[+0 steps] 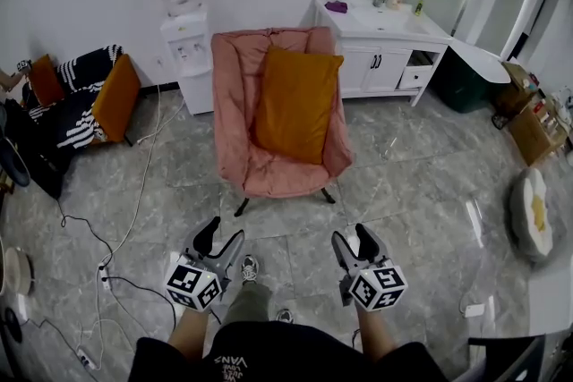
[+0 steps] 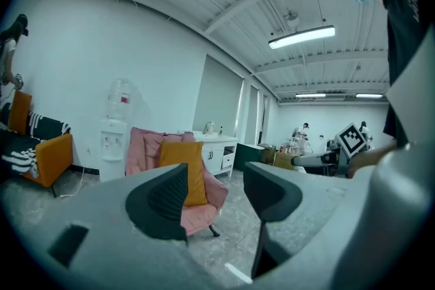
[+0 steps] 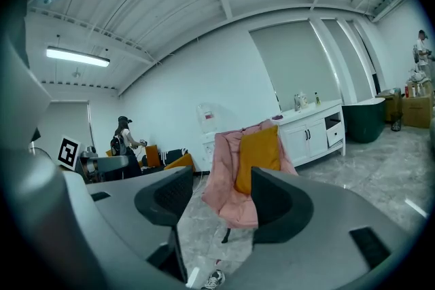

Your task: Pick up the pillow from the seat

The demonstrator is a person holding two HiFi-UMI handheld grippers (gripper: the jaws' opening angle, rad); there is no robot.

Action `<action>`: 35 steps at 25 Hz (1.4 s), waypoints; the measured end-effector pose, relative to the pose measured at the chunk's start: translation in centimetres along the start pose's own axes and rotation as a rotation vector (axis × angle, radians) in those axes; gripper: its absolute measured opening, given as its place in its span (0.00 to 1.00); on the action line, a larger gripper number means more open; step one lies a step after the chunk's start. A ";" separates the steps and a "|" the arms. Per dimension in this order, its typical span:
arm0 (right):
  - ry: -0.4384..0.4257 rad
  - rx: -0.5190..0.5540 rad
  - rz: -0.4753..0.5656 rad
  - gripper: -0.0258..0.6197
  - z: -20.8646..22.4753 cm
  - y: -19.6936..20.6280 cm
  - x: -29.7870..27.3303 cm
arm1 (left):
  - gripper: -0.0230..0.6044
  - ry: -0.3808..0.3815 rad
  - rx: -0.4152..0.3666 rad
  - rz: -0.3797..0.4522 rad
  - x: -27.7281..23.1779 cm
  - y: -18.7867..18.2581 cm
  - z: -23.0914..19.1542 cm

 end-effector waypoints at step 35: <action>0.091 0.005 0.000 0.43 11.8 -12.0 -31.2 | 0.44 0.120 0.004 -0.030 -32.7 -7.9 -20.6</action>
Point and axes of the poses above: the fingertips, and each gripper's own axes: x backward along the fingers, z to its right, y out of its underside, the point moved 2 cm from there along x, backward along the fingers
